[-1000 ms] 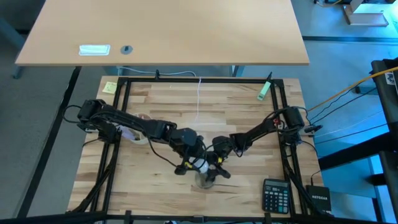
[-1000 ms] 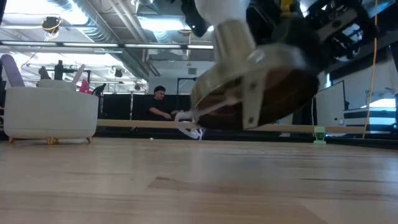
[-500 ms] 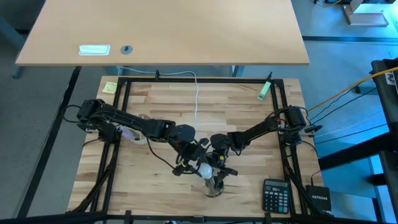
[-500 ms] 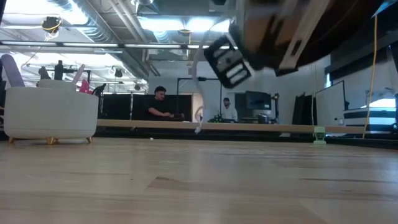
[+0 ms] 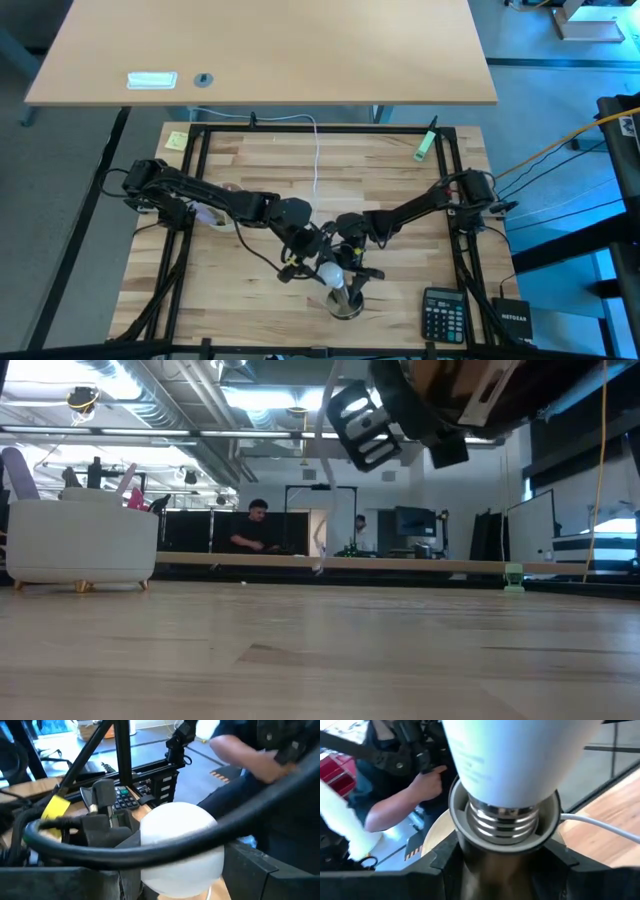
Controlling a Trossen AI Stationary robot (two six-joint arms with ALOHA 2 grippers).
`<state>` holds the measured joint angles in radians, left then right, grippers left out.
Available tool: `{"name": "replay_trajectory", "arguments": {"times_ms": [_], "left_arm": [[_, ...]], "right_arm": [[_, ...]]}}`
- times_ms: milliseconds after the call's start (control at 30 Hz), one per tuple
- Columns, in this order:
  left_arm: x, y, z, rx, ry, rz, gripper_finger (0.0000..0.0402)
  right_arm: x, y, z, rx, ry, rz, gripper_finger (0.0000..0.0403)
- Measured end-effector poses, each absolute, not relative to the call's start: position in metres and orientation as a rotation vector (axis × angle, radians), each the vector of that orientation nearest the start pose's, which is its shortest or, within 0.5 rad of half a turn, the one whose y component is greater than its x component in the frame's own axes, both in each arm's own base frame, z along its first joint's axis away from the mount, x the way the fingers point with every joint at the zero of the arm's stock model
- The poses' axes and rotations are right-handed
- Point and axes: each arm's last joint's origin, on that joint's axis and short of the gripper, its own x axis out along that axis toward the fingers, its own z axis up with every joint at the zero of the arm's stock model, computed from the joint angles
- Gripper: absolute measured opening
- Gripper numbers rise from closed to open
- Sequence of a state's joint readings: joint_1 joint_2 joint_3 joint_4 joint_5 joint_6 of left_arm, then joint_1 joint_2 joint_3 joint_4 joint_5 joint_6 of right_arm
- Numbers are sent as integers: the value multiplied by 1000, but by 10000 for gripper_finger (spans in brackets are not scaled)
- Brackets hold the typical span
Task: Screw lightbulb
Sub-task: Insert the lightbulb into the lamp
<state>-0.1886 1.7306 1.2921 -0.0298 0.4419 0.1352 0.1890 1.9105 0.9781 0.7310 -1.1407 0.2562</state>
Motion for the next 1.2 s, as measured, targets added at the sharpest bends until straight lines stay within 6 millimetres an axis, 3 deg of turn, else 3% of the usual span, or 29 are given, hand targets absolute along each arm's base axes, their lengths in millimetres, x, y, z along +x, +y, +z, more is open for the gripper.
{"name": "replay_trajectory", "arguments": {"times_ms": [167,500,900,1200], "left_arm": [[381,-84,279,-66,464,-601,210],[373,-82,262,-219,692,-439,210],[362,-85,260,-134,755,-105,210],[348,-80,282,-73,677,85,210]], "right_arm": [[363,93,188,289,372,1197,181],[361,81,167,107,539,824,181],[353,70,151,-14,670,542,181],[333,62,126,-38,601,333,181]]}}
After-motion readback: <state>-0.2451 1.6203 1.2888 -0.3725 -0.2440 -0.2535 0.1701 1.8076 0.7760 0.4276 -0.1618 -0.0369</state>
